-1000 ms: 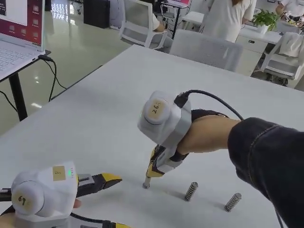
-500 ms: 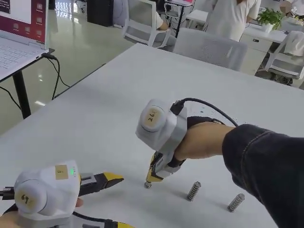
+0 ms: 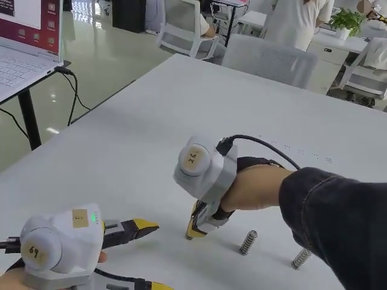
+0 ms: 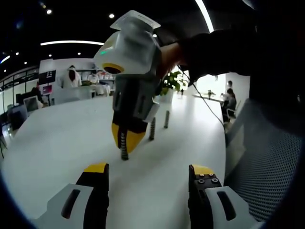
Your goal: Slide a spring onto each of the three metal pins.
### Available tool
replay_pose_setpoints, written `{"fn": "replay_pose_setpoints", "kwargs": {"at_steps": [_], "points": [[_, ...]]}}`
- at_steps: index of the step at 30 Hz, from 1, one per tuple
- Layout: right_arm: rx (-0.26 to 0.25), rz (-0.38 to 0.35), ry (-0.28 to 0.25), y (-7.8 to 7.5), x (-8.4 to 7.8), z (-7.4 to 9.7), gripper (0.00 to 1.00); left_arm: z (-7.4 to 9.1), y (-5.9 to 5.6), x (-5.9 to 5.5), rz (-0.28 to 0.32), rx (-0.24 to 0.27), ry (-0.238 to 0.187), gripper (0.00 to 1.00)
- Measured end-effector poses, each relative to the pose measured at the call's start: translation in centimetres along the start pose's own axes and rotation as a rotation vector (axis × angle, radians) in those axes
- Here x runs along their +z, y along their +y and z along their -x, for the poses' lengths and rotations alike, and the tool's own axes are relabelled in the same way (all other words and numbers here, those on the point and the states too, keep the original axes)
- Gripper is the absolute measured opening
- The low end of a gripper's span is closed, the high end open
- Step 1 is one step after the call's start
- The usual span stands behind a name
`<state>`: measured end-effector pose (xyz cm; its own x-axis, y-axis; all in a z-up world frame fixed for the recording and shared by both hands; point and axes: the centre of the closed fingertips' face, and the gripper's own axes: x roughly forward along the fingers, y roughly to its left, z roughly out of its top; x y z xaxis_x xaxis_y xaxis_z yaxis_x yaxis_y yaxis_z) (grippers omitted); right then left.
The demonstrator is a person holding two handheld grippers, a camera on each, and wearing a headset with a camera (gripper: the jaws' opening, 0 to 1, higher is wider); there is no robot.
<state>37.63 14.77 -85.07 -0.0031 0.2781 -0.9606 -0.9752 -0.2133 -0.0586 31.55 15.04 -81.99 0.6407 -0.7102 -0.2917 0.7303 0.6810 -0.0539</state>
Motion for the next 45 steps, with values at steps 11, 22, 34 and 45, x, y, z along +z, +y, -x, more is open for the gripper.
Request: {"fn": "replay_pose_setpoints", "kwargs": {"at_steps": [11, 22, 34, 45], "points": [[-0.001, -0.015, -0.015, 0.0, -0.1, -0.1, 0.11, -0.1, 0.0, 0.1, -0.002, -0.002, 0.004, 0.63], [-0.024, -0.046, -0.052, -0.4, -1.1, 0.7, 0.27, -0.2, -0.2, 0.1, -0.008, -0.004, 0.013, 0.64], [-0.031, -0.123, -0.113, -0.5, -2.9, 2.0, 0.39, -0.4, -0.4, 0.3, -0.014, -0.007, 0.019, 0.64], [-0.060, -0.192, -0.189, -0.4, -5.1, 3.4, 0.47, -0.2, -0.1, 0.5, -0.007, 0.011, 0.014, 0.66]]}}
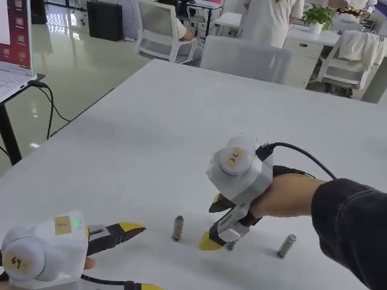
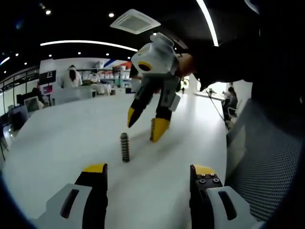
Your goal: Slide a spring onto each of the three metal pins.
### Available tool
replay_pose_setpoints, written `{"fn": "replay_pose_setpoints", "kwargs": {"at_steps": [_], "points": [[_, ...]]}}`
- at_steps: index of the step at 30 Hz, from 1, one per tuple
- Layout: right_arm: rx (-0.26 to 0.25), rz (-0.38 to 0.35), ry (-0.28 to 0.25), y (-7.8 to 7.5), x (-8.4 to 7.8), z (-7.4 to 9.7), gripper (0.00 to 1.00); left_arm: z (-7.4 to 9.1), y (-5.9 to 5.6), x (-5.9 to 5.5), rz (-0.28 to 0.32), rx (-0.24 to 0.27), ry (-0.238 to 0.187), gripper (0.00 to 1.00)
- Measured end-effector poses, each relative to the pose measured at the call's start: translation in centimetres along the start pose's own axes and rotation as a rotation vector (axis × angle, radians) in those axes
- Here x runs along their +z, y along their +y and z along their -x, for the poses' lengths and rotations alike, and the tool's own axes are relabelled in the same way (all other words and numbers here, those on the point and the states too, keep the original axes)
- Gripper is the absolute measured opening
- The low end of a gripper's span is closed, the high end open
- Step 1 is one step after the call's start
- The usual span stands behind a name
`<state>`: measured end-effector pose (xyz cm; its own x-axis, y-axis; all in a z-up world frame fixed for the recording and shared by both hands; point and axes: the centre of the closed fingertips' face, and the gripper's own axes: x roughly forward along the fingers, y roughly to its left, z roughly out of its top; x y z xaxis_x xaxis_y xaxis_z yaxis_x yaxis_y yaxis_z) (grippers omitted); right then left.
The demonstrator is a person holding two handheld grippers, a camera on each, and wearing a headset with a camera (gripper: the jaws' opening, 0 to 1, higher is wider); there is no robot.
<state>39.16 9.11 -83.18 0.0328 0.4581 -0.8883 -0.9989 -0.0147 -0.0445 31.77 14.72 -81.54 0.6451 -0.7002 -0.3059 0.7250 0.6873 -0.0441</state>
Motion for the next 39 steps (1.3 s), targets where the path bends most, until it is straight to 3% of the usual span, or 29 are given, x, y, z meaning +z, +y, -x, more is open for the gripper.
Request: {"fn": "replay_pose_setpoints", "kwargs": {"at_steps": [15, 22, 39], "points": [[-0.092, -0.095, -0.110, -1.3, -2.2, 2.5, 0.57, 0.0, 0.3, 0.1, 0.002, 0.013, 0.000, 0.68], [-0.136, -0.171, -0.185, -2.2, -3.0, 4.0, 0.60, -0.1, 0.7, 0.2, 0.006, 0.019, -0.006, 0.68], [-0.246, -0.284, -0.269, -3.4, -6.8, 7.1, 0.67, -0.6, 1.1, 0.9, -0.006, 0.011, -0.006, 0.70]]}}
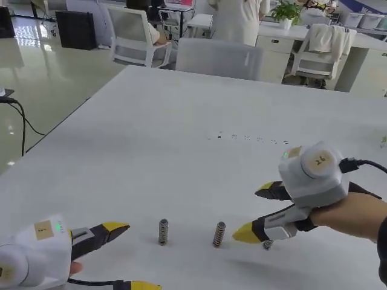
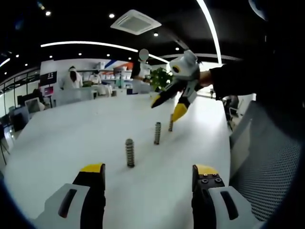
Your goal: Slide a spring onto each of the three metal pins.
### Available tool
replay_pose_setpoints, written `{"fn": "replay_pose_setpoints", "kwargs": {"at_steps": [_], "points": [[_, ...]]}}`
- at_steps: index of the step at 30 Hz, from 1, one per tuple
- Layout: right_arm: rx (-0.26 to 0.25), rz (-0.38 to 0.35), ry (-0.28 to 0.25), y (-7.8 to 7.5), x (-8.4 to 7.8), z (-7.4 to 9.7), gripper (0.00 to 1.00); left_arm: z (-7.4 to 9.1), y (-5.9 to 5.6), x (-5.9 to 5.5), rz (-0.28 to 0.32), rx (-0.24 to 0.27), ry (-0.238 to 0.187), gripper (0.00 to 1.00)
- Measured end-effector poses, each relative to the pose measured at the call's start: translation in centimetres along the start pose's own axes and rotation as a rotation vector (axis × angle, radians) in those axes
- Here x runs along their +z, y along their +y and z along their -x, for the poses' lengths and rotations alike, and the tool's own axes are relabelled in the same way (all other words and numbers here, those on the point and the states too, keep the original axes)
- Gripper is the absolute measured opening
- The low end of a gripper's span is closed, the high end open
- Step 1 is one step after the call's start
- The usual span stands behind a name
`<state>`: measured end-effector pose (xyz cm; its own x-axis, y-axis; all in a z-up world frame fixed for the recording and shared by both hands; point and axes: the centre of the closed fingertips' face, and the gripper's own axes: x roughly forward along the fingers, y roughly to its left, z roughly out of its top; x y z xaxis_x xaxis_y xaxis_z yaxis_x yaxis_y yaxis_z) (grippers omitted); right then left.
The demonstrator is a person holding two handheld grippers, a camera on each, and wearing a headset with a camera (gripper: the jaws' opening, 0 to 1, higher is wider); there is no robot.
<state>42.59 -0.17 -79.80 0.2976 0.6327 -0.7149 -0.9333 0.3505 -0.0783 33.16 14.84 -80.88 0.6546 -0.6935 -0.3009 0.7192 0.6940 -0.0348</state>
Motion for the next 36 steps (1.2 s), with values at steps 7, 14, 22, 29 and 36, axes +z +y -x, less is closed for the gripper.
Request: {"fn": "replay_pose_setpoints", "kwargs": {"at_steps": [7, 14, 22, 29, 36], "points": [[-0.035, -0.053, -0.040, -0.6, -1.1, 1.3, 0.69, -0.1, 0.1, 0.1, 0.000, -0.002, 0.001, 0.71], [-0.060, -0.079, -0.070, -0.1, -2.6, 2.6, 0.71, -0.3, 0.2, 0.2, 0.006, 0.001, -0.002, 0.72], [-0.072, -0.099, -0.107, 1.2, -3.9, 3.0, 0.71, -0.5, 0.0, 0.3, 0.009, -0.003, -0.003, 0.73], [-0.083, -0.106, -0.147, 2.1, -4.4, 3.4, 0.72, -0.4, 0.2, 0.3, 0.018, 0.001, -0.006, 0.74], [-0.123, -0.141, -0.207, 2.5, -5.1, 3.9, 0.73, -0.6, 0.1, 0.2, 0.032, 0.002, -0.012, 0.74]]}}
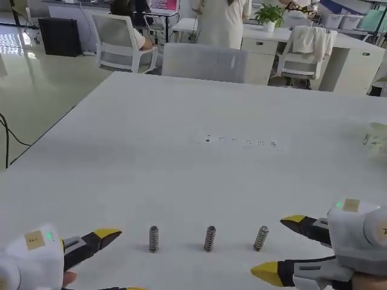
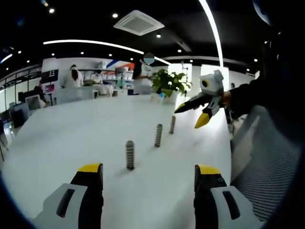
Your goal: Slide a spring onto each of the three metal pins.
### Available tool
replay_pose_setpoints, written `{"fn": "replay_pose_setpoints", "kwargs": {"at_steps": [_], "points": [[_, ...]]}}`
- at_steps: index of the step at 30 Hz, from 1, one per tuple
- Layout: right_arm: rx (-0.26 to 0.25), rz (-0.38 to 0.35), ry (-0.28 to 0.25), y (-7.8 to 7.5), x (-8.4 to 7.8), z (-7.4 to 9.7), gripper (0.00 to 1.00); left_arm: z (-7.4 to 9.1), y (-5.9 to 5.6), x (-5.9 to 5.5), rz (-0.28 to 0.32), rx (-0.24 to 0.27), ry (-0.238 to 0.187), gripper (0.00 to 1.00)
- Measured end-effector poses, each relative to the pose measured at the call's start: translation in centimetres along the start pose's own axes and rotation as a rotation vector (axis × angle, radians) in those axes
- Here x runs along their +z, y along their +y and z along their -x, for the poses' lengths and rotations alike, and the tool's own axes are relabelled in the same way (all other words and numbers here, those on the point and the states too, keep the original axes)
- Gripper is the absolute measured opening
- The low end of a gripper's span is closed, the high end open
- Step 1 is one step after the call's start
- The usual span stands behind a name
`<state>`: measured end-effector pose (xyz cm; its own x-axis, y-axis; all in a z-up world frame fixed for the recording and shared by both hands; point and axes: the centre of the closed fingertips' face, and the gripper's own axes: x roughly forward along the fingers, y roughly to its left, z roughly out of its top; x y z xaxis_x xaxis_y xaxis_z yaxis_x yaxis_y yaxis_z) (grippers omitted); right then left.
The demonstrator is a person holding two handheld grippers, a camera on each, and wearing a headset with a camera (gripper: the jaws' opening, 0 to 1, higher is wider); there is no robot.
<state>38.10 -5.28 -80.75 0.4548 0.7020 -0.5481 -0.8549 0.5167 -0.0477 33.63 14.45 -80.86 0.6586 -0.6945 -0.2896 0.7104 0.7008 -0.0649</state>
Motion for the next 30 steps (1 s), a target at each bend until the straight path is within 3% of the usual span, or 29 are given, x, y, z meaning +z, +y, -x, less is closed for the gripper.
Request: {"fn": "replay_pose_setpoints", "kwargs": {"at_steps": [6, 11, 30], "points": [[-0.021, -0.027, -0.007, 0.1, -1.2, 0.0, 0.73, -0.1, 0.1, -0.1, 0.007, 0.003, -0.003, 0.75], [-0.034, -0.042, -0.031, 0.1, -1.1, -0.1, 0.74, -0.2, 0.2, -0.1, 0.014, 0.007, -0.009, 0.76], [-0.025, -0.013, -0.022, 0.8, -1.4, -0.5, 0.77, -0.2, 0.4, -0.2, 0.027, 0.016, -0.016, 0.75]]}}
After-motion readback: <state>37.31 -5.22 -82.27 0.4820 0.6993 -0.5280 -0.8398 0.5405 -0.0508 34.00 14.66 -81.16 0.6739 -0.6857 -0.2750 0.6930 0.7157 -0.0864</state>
